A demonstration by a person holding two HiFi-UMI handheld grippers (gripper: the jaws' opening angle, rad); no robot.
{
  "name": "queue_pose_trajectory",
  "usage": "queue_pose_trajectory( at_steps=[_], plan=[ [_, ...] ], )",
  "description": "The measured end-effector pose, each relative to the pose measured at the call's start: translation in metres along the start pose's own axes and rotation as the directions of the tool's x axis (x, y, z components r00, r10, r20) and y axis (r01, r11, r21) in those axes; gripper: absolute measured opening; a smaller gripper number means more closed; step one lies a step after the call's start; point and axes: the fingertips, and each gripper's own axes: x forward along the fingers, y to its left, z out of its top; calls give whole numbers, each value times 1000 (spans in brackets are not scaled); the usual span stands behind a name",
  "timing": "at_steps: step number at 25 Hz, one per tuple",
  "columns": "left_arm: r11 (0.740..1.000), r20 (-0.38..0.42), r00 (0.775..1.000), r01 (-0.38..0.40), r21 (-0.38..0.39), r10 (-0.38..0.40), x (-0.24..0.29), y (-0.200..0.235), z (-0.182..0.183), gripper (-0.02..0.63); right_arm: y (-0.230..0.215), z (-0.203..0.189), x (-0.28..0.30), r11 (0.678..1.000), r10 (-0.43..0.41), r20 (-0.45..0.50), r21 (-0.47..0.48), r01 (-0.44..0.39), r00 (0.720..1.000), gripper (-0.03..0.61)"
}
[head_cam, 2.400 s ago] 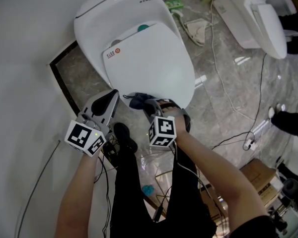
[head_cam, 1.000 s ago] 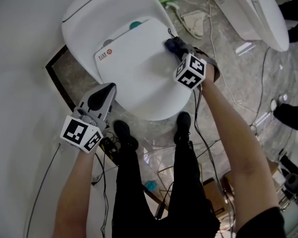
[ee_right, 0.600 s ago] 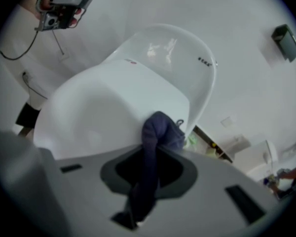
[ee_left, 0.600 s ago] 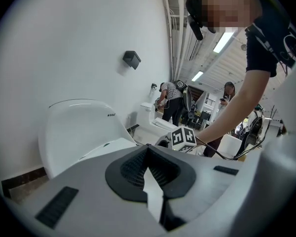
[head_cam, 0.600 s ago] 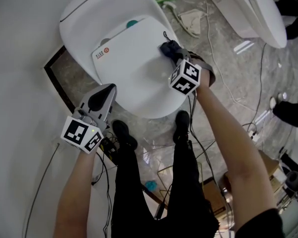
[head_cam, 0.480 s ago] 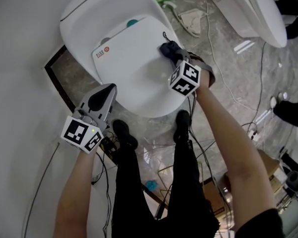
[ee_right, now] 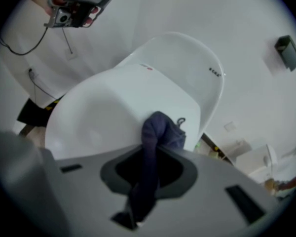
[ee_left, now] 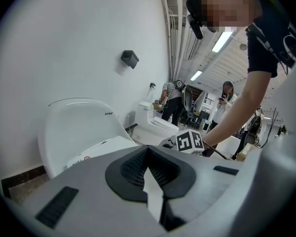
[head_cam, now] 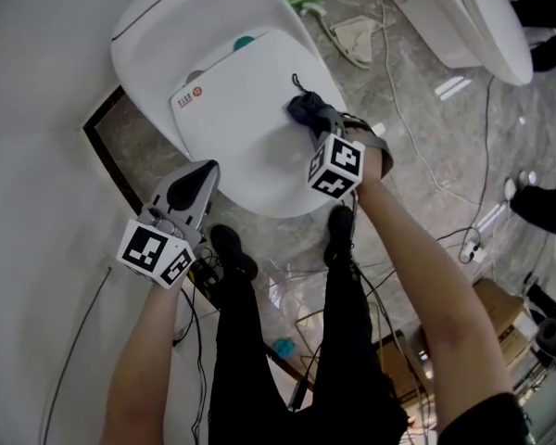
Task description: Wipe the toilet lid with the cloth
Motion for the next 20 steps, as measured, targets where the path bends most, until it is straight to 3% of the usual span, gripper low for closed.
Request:
queue_pose_trajectory(
  at_steps=[20],
  plan=[
    [1000,2,1000,6,0,-6,3,-9,3,14,79,13,-24,996,85,57,-42,-82,995,69]
  ],
)
